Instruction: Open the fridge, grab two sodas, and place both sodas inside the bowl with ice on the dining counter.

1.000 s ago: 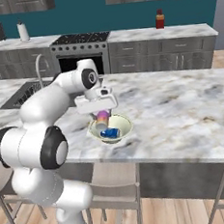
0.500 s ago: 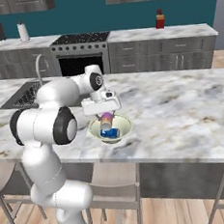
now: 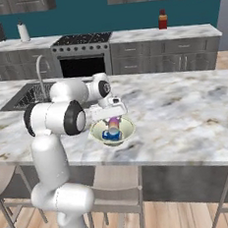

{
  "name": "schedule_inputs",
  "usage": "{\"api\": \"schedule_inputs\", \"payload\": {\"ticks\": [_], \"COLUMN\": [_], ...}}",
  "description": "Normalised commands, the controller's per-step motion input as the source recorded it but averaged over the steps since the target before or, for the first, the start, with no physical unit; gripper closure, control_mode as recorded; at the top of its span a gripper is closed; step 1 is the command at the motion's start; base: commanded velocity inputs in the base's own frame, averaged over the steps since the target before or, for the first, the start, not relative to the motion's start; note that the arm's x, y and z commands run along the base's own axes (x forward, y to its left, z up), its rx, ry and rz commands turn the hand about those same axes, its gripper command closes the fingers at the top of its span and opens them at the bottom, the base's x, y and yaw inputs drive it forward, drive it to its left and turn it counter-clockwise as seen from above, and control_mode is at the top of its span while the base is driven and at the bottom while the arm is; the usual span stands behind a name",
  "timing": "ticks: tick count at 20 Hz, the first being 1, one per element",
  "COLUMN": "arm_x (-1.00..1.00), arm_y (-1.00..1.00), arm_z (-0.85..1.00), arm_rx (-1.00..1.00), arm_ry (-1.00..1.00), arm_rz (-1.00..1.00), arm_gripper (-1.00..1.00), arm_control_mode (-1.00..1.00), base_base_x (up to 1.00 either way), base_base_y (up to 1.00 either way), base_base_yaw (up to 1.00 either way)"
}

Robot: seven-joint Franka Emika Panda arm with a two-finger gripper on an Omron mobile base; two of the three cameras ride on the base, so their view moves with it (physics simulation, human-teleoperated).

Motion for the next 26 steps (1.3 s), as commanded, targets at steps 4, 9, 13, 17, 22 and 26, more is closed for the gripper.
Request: {"api": "schedule_inputs", "payload": {"ticks": [4,9,13,17,22,26], "arm_x": [0.33,0.22,0.03,-0.02,-0.18,-0.44], "arm_y": [-0.02,0.00,0.00,0.00,0.00,0.00], "arm_z": [-0.28,-0.21,-0.15,-0.10,-0.01,0.07], "arm_rx": [0.00,0.00,0.00,0.01,0.01,0.01], "arm_ry": [0.00,0.00,-0.01,-0.02,-0.03,-0.06], "arm_rz": [0.01,0.02,0.00,0.00,0.00,0.00], "arm_gripper": [1.00,1.00,-1.00,-1.00,-1.00,-1.00], "arm_control_mode": [-1.00,-1.00,-1.00,-1.00,-1.00,-1.00], "base_base_x": [0.00,0.00,0.00,0.00,0.00,0.00], "base_base_y": [0.00,0.00,0.00,0.00,0.00,0.00], "base_base_yaw": [0.00,0.00,0.00,0.00,0.00,0.00]}}
